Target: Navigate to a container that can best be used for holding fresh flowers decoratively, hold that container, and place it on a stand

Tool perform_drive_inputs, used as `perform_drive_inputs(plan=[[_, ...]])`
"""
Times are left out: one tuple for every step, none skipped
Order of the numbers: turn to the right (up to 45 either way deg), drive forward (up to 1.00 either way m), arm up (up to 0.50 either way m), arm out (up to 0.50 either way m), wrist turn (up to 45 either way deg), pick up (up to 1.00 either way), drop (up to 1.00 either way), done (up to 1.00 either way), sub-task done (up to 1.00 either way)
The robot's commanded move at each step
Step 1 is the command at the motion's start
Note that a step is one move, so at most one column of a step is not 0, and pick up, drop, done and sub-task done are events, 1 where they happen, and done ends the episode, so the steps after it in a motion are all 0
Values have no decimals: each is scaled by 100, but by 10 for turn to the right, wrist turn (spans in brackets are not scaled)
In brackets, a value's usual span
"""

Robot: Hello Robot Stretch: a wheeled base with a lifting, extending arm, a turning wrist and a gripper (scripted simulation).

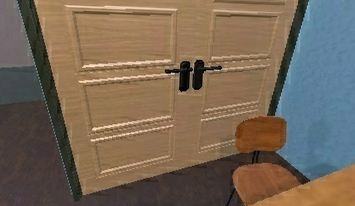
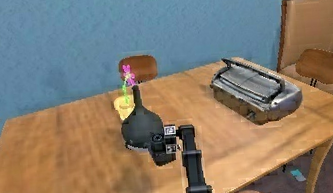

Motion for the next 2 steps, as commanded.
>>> perform_drive_inputs(plan=[[0, 0, 10, 0, 0, 0, 0, 0, 0], [0, 0, 14, 0, 0, 0, 0, 0, 0]])
